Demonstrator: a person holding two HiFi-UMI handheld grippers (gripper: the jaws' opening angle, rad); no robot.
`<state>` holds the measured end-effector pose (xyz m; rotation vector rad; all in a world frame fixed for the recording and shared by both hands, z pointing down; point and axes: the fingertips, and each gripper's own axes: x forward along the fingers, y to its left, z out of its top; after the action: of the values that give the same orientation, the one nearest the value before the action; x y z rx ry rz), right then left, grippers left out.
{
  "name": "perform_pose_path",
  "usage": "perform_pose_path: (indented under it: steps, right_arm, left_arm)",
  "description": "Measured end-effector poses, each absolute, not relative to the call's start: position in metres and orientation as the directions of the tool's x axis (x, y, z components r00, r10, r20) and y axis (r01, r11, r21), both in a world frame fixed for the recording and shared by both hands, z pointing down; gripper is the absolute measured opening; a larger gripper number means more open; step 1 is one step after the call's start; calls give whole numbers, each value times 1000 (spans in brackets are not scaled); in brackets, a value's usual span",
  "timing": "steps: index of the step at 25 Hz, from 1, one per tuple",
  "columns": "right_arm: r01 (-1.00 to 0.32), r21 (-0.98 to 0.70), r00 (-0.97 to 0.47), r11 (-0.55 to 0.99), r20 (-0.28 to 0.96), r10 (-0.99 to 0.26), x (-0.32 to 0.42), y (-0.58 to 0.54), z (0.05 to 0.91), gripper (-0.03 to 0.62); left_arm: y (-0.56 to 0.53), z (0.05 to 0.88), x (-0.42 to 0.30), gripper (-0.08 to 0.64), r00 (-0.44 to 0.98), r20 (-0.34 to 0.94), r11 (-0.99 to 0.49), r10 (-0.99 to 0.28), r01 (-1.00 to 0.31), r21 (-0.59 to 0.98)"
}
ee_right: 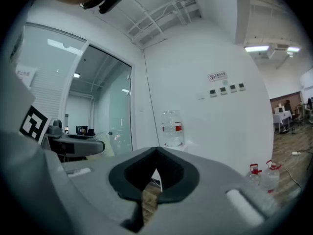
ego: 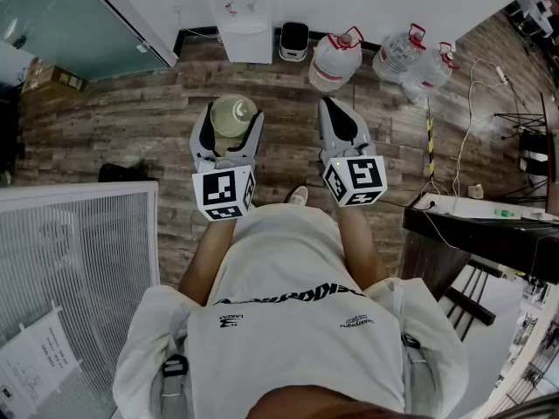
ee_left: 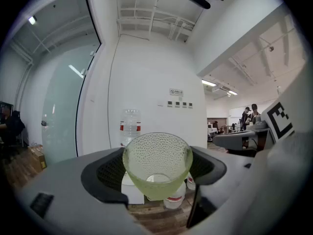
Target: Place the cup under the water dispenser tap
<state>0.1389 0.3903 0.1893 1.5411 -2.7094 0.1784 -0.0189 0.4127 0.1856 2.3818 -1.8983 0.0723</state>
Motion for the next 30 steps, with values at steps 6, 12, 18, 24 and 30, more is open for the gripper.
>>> perform_pose_path:
  steps: [6,12,18,24,30]
  right_arm:
    - [-845,-134,-527,517,52,-848,158,383,191,-2]
    - [-832,-151,-546,534,48,-837,182,372,202,-2]
    - [-824,-135,-559,550,39,-828,188,355,210,-2]
    - [-815,-166,-572,555,79,-817,176,320,229,-2]
    - [-816,-121,-577,565,119,-808,152,265,240,-2]
  left_arm:
    - [405,192,6,376,226,117,-223,-967,-974,38]
    - [399,199,34,376,220,125,-220,-967,-975,17]
    - [388,212,30,376,176,149,-174,-973,-984,26]
    - [354,228,24,376,173,172,-171,-970,-985,29]
    - [290,243,7,376,200,184,-193,-962,-980,55]
